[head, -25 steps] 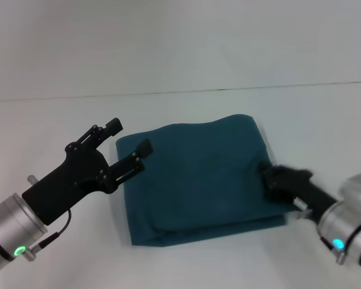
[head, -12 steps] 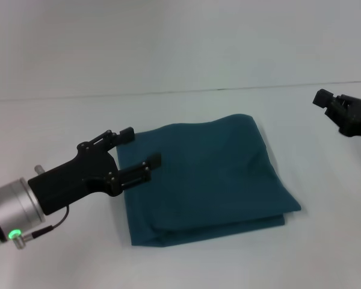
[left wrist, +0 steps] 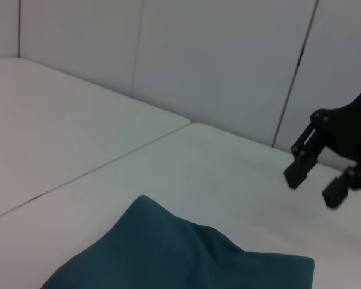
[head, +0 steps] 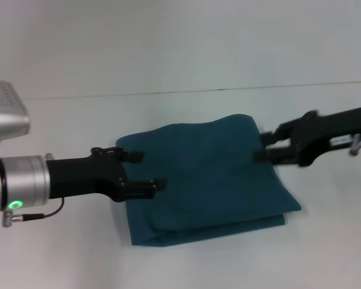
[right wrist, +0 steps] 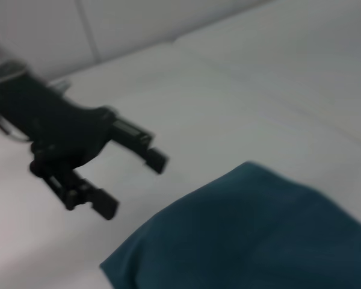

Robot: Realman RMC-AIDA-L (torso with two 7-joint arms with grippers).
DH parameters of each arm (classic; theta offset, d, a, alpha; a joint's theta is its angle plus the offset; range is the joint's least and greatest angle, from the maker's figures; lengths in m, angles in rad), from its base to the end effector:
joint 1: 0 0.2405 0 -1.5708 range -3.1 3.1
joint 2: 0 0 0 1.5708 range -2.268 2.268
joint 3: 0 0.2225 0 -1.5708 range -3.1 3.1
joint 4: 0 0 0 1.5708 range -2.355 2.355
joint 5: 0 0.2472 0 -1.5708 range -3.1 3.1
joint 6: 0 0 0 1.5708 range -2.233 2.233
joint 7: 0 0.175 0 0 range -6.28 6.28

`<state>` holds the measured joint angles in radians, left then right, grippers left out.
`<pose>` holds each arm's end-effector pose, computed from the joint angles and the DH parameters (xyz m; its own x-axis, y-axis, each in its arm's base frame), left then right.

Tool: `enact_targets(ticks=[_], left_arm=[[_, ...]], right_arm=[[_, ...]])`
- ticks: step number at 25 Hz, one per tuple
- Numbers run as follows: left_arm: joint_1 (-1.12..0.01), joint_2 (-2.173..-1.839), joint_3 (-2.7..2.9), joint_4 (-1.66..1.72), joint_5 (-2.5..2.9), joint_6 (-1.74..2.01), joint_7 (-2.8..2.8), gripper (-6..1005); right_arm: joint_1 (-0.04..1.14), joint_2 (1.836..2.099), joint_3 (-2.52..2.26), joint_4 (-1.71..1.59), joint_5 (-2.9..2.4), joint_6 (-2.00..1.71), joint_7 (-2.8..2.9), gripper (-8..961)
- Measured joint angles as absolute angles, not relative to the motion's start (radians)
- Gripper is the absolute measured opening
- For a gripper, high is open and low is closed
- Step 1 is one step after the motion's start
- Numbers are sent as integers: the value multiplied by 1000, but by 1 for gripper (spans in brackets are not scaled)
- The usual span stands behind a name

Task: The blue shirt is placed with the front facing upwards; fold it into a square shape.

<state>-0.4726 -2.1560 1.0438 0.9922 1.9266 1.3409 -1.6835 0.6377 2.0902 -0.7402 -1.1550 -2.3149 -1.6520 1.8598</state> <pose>-0.1837 0.3859 -0.0245 0.8391 0.3412 0.4237 0.4574 -0.8641 -0.2101 0.1876 0.3958 0.0606 0.8896 -0.4049 -0.2111 -0.4506 -0.8537 -0.2611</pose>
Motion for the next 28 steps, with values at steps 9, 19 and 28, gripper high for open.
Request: enact_targets(ticks=[9, 19, 28], left_arm=[[-525, -2161, 1060, 974, 1954, 1331, -1692, 855], [-526, -2163, 1058, 984, 1956, 1332, -1693, 855], [-524, -2163, 1057, 992, 1956, 1337, -1695, 855]], right_arm=[[618, 2094, -987, -1154, -2306, -1530, 1941, 485], [607, 2094, -996, -1155, -2272, -1519, 1949, 945], [597, 2094, -998, -1156, -2263, -1505, 1951, 945]])
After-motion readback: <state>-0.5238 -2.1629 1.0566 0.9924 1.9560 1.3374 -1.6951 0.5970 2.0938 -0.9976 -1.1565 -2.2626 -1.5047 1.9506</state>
